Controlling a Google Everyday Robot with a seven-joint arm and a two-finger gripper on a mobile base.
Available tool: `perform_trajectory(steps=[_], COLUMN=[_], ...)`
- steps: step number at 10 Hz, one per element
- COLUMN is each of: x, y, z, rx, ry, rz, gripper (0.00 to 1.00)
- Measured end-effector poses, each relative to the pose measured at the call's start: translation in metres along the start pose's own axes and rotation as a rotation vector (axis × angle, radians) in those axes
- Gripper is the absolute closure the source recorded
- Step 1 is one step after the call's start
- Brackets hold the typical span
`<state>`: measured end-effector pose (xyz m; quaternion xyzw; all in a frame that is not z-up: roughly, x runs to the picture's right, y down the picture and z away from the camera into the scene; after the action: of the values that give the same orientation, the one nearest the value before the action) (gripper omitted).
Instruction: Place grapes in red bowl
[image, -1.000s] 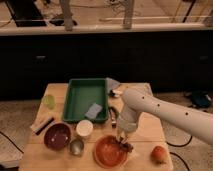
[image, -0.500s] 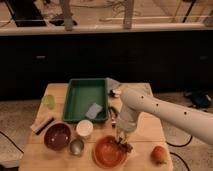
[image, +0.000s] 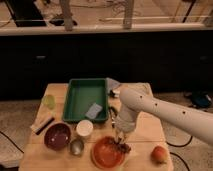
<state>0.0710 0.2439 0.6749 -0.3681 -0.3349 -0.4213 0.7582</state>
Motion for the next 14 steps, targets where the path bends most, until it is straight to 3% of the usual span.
perform_trajectory(steps=[14], x=[-0.0035], y=[-0.0085], z=[0.002], rx=[0.005], ry=[-0.025], rz=[-0.035], gripper=[0.98])
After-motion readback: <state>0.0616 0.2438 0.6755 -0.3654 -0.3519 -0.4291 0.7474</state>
